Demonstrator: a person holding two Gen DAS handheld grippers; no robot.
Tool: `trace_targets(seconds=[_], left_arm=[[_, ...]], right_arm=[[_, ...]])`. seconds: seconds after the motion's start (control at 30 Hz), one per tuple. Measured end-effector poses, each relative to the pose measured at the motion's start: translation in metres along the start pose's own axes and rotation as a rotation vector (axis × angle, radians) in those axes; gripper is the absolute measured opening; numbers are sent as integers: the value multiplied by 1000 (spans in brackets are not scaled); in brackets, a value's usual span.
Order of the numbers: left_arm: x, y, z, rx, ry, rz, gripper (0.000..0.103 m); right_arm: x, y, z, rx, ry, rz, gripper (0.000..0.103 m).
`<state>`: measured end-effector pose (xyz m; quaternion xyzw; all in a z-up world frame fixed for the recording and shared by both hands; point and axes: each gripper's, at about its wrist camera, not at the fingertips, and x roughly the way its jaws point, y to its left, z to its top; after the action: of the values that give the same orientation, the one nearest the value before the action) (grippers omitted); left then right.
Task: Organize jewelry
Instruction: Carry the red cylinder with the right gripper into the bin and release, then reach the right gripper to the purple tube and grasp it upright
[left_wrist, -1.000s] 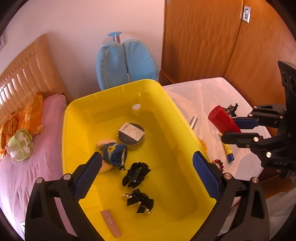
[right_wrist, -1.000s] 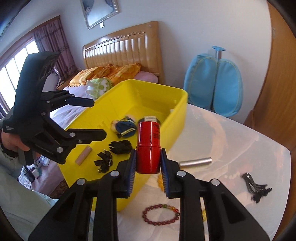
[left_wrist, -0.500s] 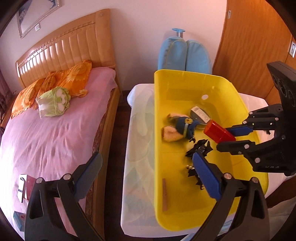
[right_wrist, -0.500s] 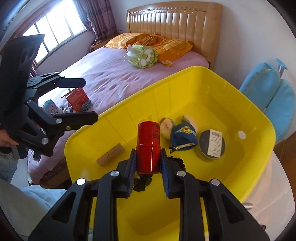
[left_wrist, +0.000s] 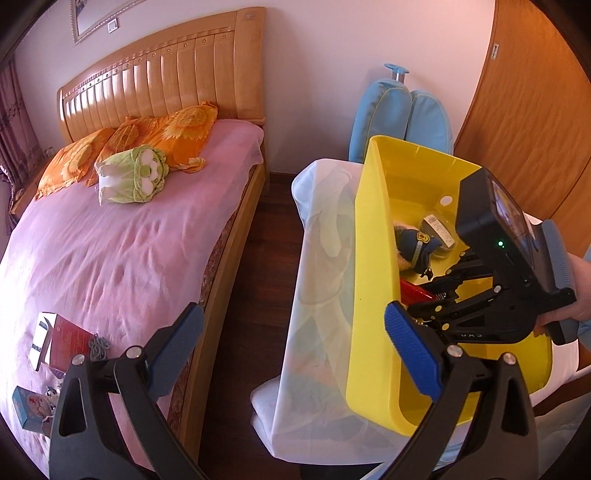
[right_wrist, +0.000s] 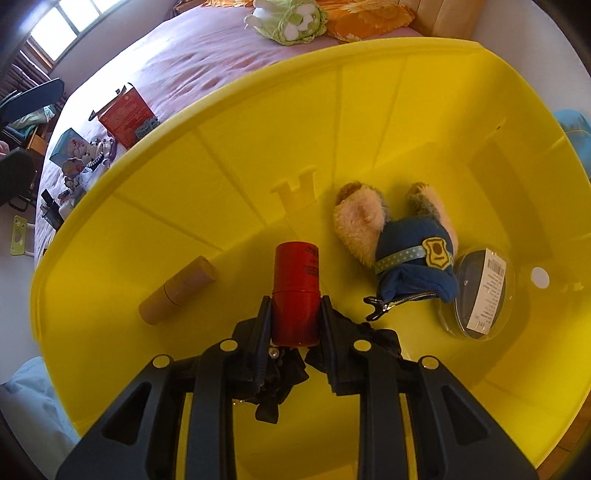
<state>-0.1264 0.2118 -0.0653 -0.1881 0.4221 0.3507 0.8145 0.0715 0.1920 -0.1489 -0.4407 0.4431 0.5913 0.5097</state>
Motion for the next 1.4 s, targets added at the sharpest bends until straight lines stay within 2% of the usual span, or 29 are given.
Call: trace_targets(seconds=[0.07,0.13,0.2,0.27,0.33,0.4,0.47,0.57,0.7,0.9,1.13,1.3,1.4], left_arm=[[0,-1,1,1,-3,0,96],[0,-3,4,10,-9,-3,96],[-1,-9,8,25,-17,-13,96],[-3,-17,13,48,-29,-31,96],[-6,-28,18,75,-46,-65,96],[-8,-41,24,105,-66,-107,96],[-10,-55,31,133,-89,-139,96],[-8,-78,41,165,-101,-193,96],[-5,-119,53,249,-96,-264,96],[-7,-195,59,411,-91,-379,96],[-11,-278,49,578,-66,-489,96],[-7,-326,33,671,-15,-549,96],[-1,-349,21,710,42,-581,96]], right_arm=[[-4,-1,-1,6,-12,1,27],[-11,-3,-3,17,-31,-5,41],[-22,-6,-6,26,-67,-12,44],[-38,-11,-13,38,-128,-10,52],[-60,-19,-26,62,-219,-13,78],[-85,-28,-43,103,-323,-31,95],[-106,-39,-66,157,-400,-41,95],[-126,-56,-101,259,-472,-84,95],[-143,-82,-151,408,-514,-140,96],[-155,-113,-231,608,-520,-208,96],[-163,-128,-315,781,-522,-266,96],[-151,-132,-360,897,-475,-297,96],[-138,-134,-385,952,-426,-314,96]])
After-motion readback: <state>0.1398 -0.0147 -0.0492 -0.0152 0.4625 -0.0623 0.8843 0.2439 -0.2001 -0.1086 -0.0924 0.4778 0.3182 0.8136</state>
